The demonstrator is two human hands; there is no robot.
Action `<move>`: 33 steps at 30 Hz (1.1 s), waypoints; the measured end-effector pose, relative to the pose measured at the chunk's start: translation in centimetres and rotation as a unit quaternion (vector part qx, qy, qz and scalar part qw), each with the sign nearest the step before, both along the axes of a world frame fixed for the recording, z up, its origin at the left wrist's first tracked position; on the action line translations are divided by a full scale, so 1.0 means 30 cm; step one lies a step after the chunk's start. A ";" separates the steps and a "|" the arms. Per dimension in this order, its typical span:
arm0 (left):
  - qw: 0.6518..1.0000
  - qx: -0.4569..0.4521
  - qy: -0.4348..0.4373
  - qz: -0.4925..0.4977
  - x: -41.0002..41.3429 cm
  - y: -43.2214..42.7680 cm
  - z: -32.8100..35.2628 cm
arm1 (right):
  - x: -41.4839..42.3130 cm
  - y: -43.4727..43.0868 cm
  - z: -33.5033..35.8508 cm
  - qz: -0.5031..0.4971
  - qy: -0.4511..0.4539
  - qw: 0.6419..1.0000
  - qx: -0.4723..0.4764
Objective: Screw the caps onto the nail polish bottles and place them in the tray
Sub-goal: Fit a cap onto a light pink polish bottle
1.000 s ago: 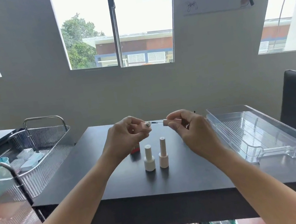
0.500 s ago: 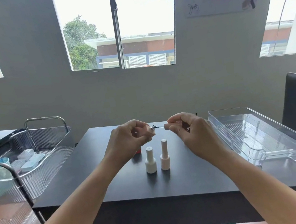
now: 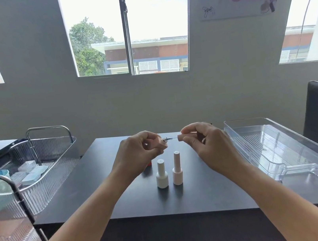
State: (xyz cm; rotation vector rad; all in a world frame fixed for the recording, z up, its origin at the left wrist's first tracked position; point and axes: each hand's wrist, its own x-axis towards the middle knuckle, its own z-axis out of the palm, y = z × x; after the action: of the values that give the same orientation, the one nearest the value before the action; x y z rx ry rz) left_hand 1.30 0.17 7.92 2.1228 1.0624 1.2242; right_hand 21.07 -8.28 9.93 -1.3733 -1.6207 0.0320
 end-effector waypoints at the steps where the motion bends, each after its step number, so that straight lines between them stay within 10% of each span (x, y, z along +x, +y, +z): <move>1: 1.000 0.005 0.002 -0.001 0.001 -0.002 0.000 | 0.000 0.000 0.002 -0.002 -0.002 1.000 0.002; 33: 0.999 0.033 0.005 -0.010 0.003 -0.087 0.031 | 0.019 0.029 0.004 -0.008 0.055 0.992 -0.110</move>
State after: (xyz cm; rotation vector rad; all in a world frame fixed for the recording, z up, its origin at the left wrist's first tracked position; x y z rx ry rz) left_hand 1.40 -2.43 8.85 2.1865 1.0149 1.2558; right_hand 21.64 -7.43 10.05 -1.5244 -1.5487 0.2795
